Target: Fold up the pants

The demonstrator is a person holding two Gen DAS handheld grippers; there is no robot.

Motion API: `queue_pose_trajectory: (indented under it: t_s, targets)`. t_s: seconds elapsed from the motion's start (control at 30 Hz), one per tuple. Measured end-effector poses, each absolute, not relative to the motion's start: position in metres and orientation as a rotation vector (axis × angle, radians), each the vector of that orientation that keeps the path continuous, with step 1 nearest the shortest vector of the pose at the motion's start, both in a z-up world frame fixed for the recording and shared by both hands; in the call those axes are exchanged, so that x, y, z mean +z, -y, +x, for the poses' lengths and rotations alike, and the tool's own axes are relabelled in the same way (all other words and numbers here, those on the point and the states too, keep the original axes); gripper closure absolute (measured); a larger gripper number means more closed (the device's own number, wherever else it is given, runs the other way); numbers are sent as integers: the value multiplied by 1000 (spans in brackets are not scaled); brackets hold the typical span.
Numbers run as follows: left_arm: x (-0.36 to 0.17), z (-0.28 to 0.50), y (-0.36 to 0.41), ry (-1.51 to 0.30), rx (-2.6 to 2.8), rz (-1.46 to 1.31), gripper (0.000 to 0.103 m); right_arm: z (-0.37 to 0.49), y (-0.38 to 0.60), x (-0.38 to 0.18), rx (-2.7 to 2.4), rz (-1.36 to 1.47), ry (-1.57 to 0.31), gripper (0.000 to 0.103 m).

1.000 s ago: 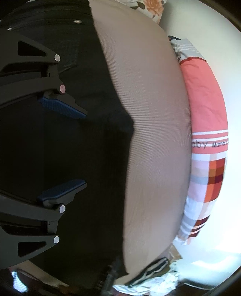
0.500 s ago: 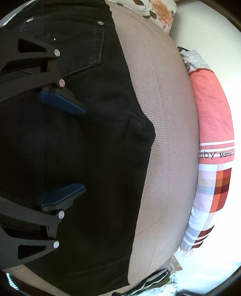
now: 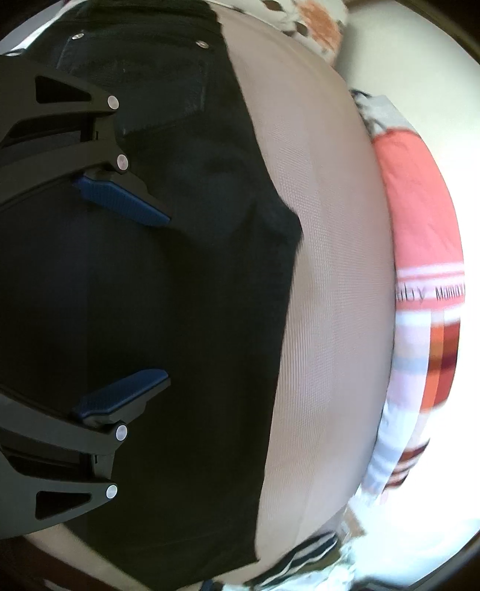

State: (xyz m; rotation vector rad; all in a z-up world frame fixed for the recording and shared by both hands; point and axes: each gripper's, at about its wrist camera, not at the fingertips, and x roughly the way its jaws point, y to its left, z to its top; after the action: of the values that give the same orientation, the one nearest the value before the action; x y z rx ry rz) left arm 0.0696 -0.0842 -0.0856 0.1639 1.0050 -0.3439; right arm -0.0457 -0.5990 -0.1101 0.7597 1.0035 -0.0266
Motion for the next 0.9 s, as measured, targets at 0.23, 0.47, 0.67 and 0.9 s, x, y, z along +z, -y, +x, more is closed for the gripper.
queue_pose_trajectory:
  t_s: [0.23,0.47,0.67,0.9]
  targets:
    - [-80,66,120,-1051,-462,138,23,-39,602,-116,62,762,-1012,74]
    - [-91,66,132,-1067,-463,181,23,-24,603,-124,141,772,-1020,87]
    - [-96,64,137,-1046,-465,219,20,-7,598,-127,184,774,-1018,90]
    - [-98,63,138,-1036,-473,224,16,-6,594,-126,130,775,-1013,96]
